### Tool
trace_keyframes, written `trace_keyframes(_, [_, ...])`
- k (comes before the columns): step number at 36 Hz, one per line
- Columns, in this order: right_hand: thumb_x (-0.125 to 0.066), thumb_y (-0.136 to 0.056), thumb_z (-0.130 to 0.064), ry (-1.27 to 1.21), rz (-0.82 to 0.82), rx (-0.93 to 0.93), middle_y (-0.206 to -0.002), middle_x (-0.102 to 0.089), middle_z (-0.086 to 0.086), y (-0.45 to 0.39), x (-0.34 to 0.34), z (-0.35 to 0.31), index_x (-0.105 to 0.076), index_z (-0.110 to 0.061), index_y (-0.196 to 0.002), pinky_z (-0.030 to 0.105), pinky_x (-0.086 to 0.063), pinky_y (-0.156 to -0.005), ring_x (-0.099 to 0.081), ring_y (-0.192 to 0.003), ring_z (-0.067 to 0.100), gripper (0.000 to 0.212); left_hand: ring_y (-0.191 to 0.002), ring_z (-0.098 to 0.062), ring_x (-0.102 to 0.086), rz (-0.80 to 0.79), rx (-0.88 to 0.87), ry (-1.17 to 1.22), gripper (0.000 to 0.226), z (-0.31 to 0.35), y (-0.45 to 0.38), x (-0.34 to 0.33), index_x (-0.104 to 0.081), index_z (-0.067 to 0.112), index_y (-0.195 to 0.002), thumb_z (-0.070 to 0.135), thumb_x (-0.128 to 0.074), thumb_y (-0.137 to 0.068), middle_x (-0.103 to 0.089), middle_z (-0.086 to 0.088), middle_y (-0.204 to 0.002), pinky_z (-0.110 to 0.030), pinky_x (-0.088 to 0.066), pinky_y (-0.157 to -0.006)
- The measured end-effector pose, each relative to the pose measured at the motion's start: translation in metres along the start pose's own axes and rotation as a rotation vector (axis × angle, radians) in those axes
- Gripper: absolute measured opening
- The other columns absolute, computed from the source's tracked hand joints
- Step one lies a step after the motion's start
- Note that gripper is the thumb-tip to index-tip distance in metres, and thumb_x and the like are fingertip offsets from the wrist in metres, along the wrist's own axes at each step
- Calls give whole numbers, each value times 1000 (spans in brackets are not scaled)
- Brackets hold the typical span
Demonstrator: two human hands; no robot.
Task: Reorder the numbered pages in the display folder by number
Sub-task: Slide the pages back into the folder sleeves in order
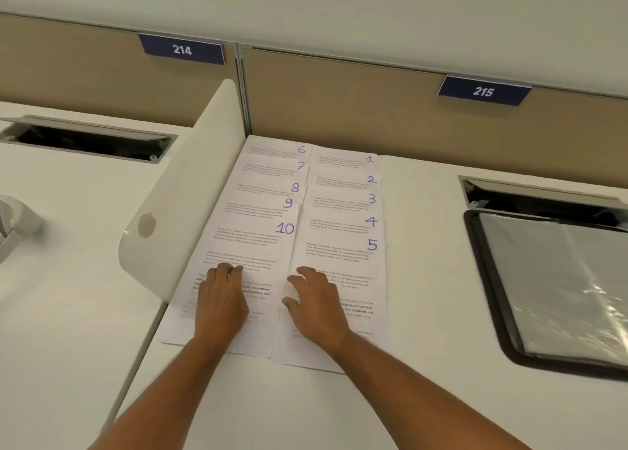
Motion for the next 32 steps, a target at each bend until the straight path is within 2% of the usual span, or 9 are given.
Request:
trace_keyframes(5, [-54,-102,-41,43,48,-35,-163,-34,0,16,16,27,-44,-21,-152,39,-20,-122,-28,-149,20,55,-94,-32,-59,-8,-115,55,44,56,-11,-8,-65,2,-118,-7,-71,-75,-63,-15,-111,-43,-52,-73])
trace_keyframes(8, [-55,-102,-43,82,93,-47,-162,-36,5,24,26,47,-43,-16,-153,42,-21,-124,-30,-150,22,58,-98,-29,-60,-36,-185,57,43,90,-16,-18,-63,4,-121,-2,-70,-79,-64,-13,-116,-41,-53,-76])
trace_keyframes(13, [-50,-104,-45,151,126,-99,-165,-31,6,38,50,87,-37,-15,-156,45,-18,-125,-24,-154,23,61,-124,-33,-56,-67,-279,34,50,148,-17,-30,-55,4,-135,16,-70,-89,-56,-15,-137,-47,-52,-94])
trace_keyframes(18, [-45,-106,-48,167,121,-169,-168,-24,5,56,76,138,-30,-17,-159,43,-14,-127,-17,-156,22,63,-140,-35,-43,-131,-309,31,53,207,-12,-48,-47,6,-145,26,-60,-98,-45,-17,-152,-49,-44,-108])
trace_keyframes(25, [-39,-107,-49,189,162,-284,-168,-24,6,91,128,231,-30,-18,-159,43,-13,-127,-17,-156,22,61,-138,-35,-46,-148,-378,62,51,309,3,-67,-51,5,-140,28,-62,-97,-48,-18,-149,-49,-47,-104])
trace_keyframes(32, [-42,-107,-49,223,214,-391,-164,-33,10,134,187,329,-36,-15,-155,44,-25,-124,-28,-152,27,59,-152,-29,-23,-250,-359,58,54,416,26,-87,-31,11,-155,36,-39,-108,-25,-11,-165,-44,-25,-121])
Point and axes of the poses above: each hand's wrist, its own y-axis away from the middle knuckle, its own x-axis out of the back of the hand, z = x × y, the point moved 9 cm from there along -y, towards the middle knuckle
